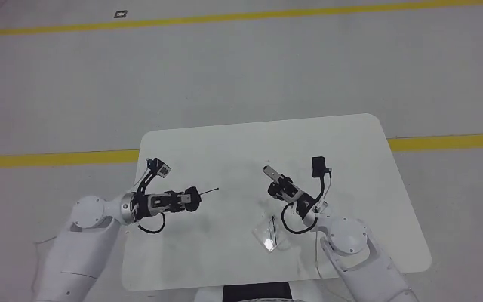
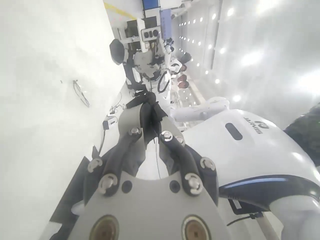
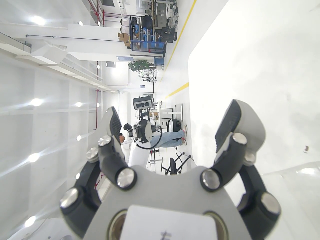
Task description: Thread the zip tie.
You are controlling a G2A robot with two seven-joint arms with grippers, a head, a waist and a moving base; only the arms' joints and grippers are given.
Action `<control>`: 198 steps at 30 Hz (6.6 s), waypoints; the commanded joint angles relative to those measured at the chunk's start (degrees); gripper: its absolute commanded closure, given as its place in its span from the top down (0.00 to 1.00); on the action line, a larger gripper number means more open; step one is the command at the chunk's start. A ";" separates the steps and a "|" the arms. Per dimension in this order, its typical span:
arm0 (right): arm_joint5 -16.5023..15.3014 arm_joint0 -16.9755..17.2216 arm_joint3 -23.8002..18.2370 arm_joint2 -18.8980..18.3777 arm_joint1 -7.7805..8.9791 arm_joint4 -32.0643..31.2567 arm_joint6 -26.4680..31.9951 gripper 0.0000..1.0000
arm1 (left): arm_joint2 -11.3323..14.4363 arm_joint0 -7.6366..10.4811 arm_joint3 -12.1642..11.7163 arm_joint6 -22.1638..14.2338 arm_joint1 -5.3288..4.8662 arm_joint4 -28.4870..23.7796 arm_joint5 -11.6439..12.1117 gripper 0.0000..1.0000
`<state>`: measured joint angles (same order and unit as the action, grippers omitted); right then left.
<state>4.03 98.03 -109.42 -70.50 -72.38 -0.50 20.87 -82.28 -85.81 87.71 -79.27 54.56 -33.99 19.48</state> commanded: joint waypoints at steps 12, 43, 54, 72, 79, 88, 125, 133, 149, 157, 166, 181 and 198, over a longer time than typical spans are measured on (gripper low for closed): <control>0.00 0.00 0.00 0.00 0.00 0.00 0.00 1.00 | 11.00 1.91 -0.38 -0.37 -2.52 -6.28 0.00 0.00; -3.44 -0.35 1.59 -0.57 0.65 3.52 9.30 1.00 | 11.96 2.53 -0.96 -0.37 -2.85 -7.07 0.00 0.00; -4.45 -4.19 3.64 2.35 0.99 5.52 18.72 1.00 | 11.96 2.53 -0.96 -0.37 -2.85 -7.07 0.00 0.00; -5.55 -8.09 11.68 4.68 0.99 21.42 31.20 1.00 | 11.96 2.53 -0.96 -0.37 -2.85 -7.07 0.00 0.00; -5.55 -8.09 11.68 4.68 0.99 21.42 31.20 1.00 | 11.96 2.53 -0.96 -0.37 -2.85 -7.07 0.00 0.00; -7.90 -11.62 15.47 7.33 0.50 26.95 33.21 1.00 | 11.96 2.53 -0.96 -0.37 -2.85 -7.07 0.00 0.00; -17.01 -10.39 19.05 8.89 1.42 29.12 32.95 0.30 | 11.96 2.53 -0.96 -0.37 -2.85 -7.07 0.00 0.00; -17.37 -11.06 19.52 9.97 1.50 30.18 34.13 0.25 | 11.96 2.53 -0.96 -0.37 -2.85 -7.07 0.00 0.00; -17.60 -12.26 19.84 12.05 1.58 29.78 32.76 0.13 | 11.96 2.53 -0.96 -0.37 -2.85 -7.07 0.00 0.00; -18.08 -12.38 19.84 12.34 1.74 29.81 32.24 0.00 | 11.96 2.53 -0.96 -0.37 -2.85 -7.07 0.00 0.00; -18.73 -11.98 19.21 12.13 2.08 28.94 31.50 0.00 | 11.96 2.53 -0.96 -0.37 -2.85 -7.07 0.00 0.16; -18.56 -11.20 17.95 11.33 2.59 28.63 31.19 0.00 | 11.96 2.53 -0.96 -0.37 -2.85 -7.07 0.00 1.00; -18.44 -11.23 17.24 11.47 2.57 28.19 29.68 0.00 | 12.35 2.62 -0.27 0.83 -2.75 -6.85 0.00 1.00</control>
<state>-14.40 86.81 -91.95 -59.10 -69.81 27.80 51.02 -70.15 -83.24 87.07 -79.14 51.76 -41.00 19.47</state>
